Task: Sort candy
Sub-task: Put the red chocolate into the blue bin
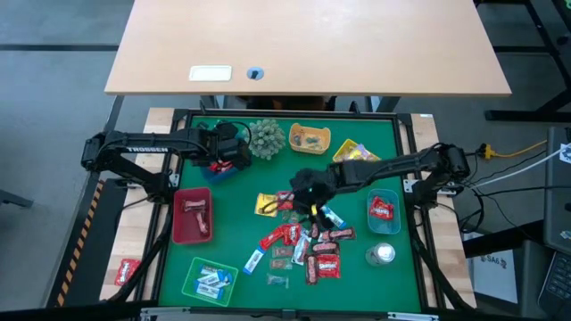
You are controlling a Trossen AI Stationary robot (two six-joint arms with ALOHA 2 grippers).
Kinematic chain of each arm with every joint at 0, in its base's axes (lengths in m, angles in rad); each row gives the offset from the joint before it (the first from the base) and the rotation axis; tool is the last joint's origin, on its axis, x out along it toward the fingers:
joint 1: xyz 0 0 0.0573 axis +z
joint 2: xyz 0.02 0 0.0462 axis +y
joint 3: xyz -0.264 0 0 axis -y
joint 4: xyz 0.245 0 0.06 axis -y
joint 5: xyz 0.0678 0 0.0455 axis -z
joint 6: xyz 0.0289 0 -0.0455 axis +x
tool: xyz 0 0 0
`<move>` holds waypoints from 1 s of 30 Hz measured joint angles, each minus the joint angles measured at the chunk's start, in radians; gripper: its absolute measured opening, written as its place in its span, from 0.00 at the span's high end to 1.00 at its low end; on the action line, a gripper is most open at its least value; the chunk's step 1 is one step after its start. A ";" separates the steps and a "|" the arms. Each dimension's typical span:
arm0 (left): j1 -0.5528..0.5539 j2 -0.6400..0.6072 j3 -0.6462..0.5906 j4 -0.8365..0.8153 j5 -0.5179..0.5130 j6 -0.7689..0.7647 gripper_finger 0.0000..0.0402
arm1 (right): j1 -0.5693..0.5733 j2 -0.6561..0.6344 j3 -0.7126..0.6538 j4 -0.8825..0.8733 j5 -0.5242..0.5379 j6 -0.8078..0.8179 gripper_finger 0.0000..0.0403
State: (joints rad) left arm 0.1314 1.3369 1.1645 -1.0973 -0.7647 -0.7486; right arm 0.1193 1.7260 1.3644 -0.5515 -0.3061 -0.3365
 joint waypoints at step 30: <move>-0.002 0.000 0.000 0.038 0.000 -0.001 0.71 | 0.083 0.358 0.000 0.383 0.104 0.081 0.50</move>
State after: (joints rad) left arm 0.1295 1.3373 1.1645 -1.0592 -0.7647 -0.7493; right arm 0.2028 2.0839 1.3647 -0.1685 -0.2016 -0.2554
